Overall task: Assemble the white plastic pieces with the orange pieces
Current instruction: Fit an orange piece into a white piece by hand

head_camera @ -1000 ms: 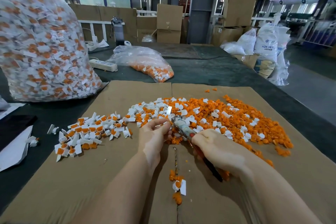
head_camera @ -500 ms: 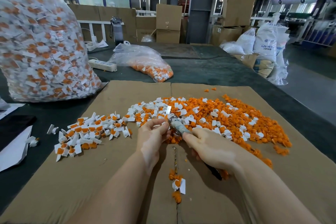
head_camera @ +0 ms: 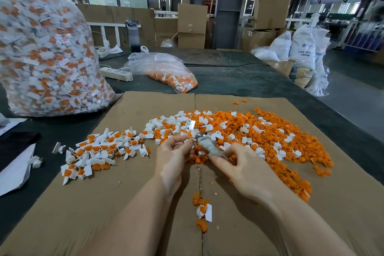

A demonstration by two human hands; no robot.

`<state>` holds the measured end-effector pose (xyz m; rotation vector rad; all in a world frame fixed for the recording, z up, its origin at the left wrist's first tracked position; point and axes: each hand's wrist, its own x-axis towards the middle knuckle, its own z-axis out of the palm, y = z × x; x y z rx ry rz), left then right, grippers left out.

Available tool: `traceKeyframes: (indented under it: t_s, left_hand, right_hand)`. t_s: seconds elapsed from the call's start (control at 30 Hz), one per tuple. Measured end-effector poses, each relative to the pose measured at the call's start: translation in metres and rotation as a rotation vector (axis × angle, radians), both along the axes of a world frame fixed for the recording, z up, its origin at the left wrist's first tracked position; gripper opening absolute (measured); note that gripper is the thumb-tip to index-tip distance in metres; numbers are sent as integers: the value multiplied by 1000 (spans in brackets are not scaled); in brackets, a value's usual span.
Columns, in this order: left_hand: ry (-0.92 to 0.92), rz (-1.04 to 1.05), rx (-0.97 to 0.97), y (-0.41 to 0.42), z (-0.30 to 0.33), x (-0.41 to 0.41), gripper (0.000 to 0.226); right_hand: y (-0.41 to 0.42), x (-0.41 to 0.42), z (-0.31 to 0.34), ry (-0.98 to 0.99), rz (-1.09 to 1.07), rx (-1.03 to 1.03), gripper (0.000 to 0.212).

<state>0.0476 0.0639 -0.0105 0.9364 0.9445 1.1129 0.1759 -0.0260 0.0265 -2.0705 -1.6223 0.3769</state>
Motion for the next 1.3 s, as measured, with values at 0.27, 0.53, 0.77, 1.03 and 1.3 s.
traceKeyframes:
  t_s: [0.27, 0.53, 0.77, 1.03, 1.3]
  left_hand:
    - [363, -65, 362, -11, -6, -3, 29]
    - [451, -45, 442, -9, -8, -3, 21]
    - [417, -112, 397, -12, -4, -5, 27]
    - [541, -182, 558, -14, -7, -2, 32]
    - [686, -176, 628, -17, -7, -1, 28]
  right_hand:
    - [4, 60, -16, -482, -377, 36, 50]
    - [10, 42, -24, -568, -238, 248, 39]
    - [23, -16, -41, -173, 121, 593, 14]
    - [20, -12, -48, -115, 55, 628, 8]
    - [17, -13, -48, -146, 61, 586, 3]
